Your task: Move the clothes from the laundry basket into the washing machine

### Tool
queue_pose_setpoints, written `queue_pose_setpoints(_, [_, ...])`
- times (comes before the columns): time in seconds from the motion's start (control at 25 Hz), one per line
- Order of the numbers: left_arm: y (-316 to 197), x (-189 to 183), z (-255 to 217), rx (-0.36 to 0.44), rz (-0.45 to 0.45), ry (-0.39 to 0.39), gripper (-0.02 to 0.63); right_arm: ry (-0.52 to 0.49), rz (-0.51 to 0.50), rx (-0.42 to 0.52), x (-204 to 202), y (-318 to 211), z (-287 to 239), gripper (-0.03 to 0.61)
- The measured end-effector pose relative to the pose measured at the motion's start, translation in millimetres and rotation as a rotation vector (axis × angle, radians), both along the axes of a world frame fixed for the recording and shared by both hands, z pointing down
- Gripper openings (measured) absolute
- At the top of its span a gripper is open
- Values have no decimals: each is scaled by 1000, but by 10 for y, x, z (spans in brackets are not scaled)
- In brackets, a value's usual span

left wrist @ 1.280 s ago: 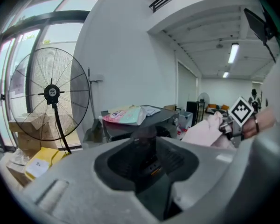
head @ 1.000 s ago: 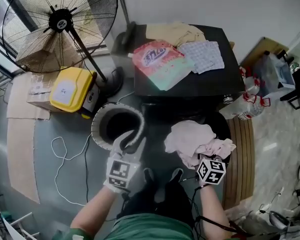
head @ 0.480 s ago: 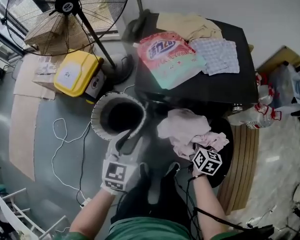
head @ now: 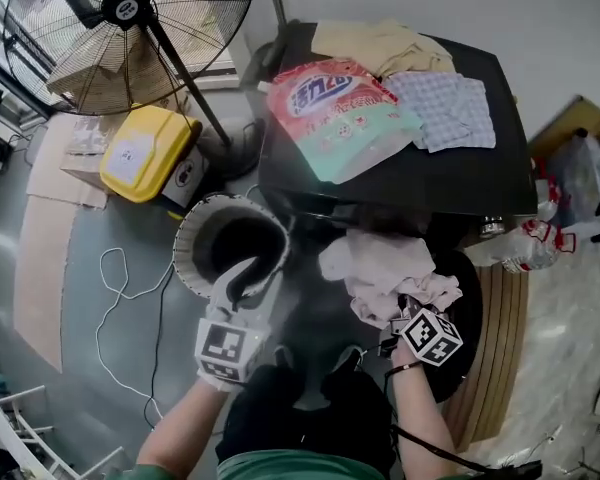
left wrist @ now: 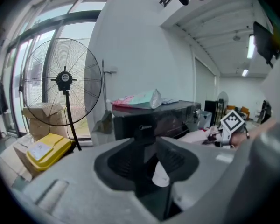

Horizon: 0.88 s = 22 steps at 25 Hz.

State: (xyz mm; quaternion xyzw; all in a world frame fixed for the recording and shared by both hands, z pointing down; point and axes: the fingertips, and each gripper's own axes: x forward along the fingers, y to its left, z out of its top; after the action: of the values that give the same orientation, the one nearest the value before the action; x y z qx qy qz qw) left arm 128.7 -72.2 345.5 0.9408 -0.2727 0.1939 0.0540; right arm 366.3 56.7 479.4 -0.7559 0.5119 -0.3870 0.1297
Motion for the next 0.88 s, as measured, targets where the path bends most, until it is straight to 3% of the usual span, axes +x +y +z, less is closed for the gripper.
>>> queue_pose_setpoints(0.32, [-248, 40, 834, -7, 0, -1, 143, -2, 14, 90, 151, -305, 497, 91])
queue_pose_setpoints(0.56, [-408, 77, 1205, -13, -16, 2, 143, -32, 14, 151, 287, -664, 862, 94])
queue_pose_setpoints(0.88, [-701, 191, 1705, 62, -48, 59, 143, -9, -12, 271, 489, -1134, 1362, 94])
